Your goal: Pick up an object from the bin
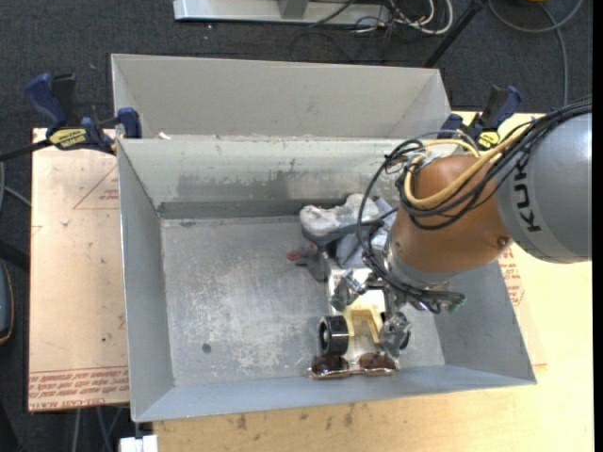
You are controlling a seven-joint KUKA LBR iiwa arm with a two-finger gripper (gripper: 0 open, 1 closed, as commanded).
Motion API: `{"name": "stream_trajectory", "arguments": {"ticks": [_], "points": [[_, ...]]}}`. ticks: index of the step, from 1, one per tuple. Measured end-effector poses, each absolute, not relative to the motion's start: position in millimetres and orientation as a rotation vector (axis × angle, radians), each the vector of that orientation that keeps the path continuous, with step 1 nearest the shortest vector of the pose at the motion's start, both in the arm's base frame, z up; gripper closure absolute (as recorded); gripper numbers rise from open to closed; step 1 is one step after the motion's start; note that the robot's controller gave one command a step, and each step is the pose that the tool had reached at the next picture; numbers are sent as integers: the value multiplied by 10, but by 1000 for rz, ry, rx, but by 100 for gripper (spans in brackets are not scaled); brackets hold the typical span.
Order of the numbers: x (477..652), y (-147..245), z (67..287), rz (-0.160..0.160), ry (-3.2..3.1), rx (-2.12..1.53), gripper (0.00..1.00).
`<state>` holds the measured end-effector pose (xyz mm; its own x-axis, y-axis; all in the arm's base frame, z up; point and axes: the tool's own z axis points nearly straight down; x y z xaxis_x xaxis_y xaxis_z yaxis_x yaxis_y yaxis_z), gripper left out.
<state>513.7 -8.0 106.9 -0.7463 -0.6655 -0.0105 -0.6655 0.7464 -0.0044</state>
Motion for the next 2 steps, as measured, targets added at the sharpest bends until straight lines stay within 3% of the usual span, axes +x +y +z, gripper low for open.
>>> {"name": "stream_trajectory", "arguments": {"ticks": [1,2], "points": [[5165,-29,799,-13,2761,-1438,100],[5165,-29,799,-12,2761,-1438,100]]}}
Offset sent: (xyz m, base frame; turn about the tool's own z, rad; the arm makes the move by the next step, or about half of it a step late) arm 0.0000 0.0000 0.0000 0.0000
